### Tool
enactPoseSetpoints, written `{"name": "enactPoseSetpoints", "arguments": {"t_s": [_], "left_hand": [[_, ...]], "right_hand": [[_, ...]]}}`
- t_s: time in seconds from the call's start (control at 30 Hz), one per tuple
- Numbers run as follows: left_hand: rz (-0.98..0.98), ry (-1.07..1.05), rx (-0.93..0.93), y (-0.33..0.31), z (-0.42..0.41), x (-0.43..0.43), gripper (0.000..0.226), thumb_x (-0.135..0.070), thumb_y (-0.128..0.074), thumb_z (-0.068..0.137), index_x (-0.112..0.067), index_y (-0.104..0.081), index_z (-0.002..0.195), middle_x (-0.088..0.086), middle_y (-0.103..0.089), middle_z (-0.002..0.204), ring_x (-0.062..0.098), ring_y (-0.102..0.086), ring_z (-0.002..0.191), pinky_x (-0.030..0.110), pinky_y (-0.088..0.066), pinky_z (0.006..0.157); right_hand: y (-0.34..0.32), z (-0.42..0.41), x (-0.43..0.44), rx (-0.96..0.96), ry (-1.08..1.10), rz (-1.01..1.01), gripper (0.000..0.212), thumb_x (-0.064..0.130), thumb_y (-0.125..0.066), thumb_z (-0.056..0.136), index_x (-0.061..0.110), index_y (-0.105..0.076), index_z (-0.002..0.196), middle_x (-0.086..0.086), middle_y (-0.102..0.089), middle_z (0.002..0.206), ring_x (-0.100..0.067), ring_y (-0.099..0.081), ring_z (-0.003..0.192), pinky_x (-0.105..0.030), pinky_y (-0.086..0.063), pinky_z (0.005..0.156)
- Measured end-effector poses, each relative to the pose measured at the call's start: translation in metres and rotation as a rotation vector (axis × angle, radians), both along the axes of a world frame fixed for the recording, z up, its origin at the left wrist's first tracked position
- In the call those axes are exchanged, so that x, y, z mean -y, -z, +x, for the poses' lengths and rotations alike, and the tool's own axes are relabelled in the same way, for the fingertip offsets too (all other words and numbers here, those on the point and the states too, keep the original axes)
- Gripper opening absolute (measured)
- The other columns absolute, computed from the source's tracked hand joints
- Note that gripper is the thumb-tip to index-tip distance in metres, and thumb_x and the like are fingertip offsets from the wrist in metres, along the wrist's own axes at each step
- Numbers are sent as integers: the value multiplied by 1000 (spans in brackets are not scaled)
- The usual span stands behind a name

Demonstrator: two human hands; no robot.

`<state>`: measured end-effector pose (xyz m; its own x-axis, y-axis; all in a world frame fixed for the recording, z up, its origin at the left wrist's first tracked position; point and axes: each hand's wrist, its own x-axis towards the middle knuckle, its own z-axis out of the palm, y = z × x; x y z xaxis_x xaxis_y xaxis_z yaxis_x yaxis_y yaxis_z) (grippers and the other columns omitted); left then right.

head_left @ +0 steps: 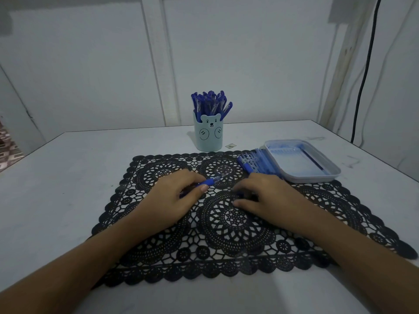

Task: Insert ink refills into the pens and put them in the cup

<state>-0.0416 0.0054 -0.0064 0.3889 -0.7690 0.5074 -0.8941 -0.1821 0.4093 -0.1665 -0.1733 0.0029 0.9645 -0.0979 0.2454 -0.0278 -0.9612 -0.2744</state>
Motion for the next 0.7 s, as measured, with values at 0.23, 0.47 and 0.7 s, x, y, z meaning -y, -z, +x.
{"name": "enactPoseSetpoints", "arguments": {"t_s": [0.23, 0.47, 0.7], "left_hand": [[-1, 10, 1, 0, -1, 0, 40, -45, -41, 85, -18, -65, 101, -6, -62, 83, 5, -53, 79, 17, -42, 72], [5, 20, 4, 0, -3, 1, 39, -45, -41, 85, -18, -65, 100, -9, -61, 84, 4, -53, 81, 12, -40, 70], [25, 74, 84, 0, -10, 3, 27, -38, -44, 88, -21, -63, 96, -13, -52, 76, 0, -48, 72, 7, -35, 66]], "right_hand": [[-4, 1, -2, 218, 52, 478, 9, 22, -63, 85, 30, -63, 85, 16, -61, 73, 6, -55, 63, -4, -41, 61], [-9, 0, -8, 313, -26, 710, 15, 16, -65, 83, 32, -66, 83, 10, -62, 64, 3, -57, 57, -8, -44, 59], [-7, -1, -12, 248, -69, 523, 13, 21, -64, 83, 33, -64, 78, 14, -59, 59, 3, -53, 56, -8, -39, 54]]}}
